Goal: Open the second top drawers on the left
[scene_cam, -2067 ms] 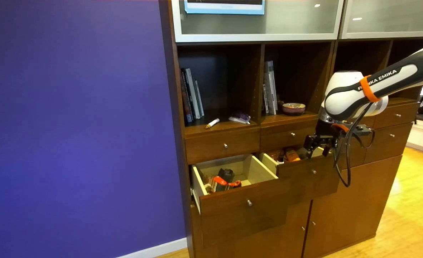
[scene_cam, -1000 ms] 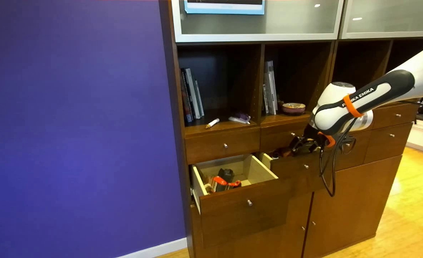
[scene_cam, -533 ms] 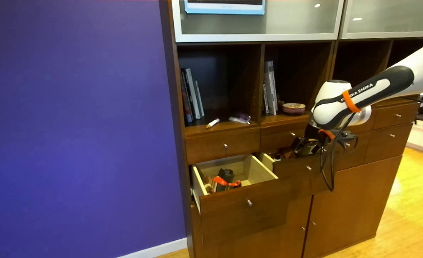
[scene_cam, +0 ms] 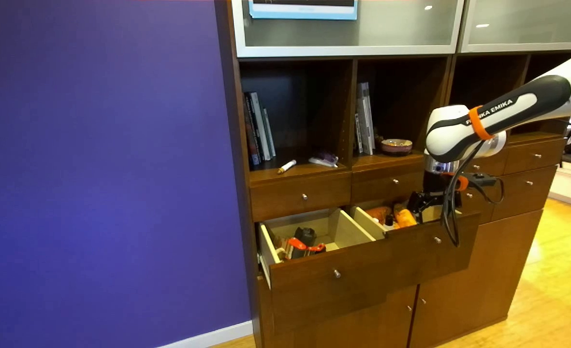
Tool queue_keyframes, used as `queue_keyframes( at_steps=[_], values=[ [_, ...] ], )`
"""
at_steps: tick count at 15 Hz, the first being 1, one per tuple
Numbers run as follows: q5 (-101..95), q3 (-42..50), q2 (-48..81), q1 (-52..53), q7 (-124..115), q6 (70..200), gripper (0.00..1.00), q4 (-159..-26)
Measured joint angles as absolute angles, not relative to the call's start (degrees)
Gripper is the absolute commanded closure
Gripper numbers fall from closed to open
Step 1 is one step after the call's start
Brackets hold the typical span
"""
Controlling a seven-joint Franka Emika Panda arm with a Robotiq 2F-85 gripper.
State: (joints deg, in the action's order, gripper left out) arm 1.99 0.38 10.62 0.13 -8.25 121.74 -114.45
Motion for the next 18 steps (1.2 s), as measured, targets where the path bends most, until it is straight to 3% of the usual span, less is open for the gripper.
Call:
queue_keyframes(
  at_steps=[7, 18],
  values=[
    [1.99, 0.6, 9.74, 0.11, -10.1, 116.42, 0.0, -114.46],
    [2.03, 0.05, 0.2, 0.24, -10.37, 122.5, 0.0, -114.32]
  ],
)
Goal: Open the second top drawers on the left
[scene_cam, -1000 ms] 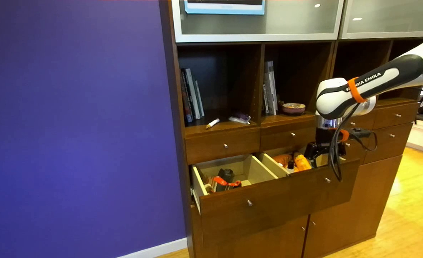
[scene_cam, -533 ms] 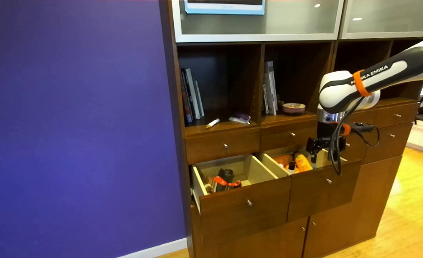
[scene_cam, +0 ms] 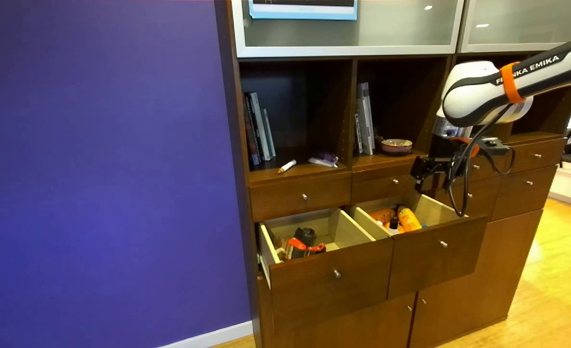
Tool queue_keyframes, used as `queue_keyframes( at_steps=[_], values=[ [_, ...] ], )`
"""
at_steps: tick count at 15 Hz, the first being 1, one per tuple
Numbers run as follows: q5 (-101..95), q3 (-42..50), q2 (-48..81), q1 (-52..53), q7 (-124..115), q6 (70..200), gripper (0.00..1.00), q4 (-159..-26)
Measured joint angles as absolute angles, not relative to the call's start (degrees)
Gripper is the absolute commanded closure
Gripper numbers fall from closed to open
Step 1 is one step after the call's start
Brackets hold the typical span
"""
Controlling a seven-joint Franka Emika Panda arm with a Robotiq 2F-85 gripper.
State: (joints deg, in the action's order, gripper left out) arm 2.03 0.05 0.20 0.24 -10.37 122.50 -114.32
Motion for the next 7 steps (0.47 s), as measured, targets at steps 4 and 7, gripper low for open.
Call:
queue_keyframes(
  at_steps=[4, 7],
  values=[
    [2.08, -0.21, -0.41, 0.3, -10.28, 124.57, 0.0, -114.32],
    [2.07, -0.32, -0.4, 0.31, -10.21, 125.44, 0.0, -114.41]
  ],
)
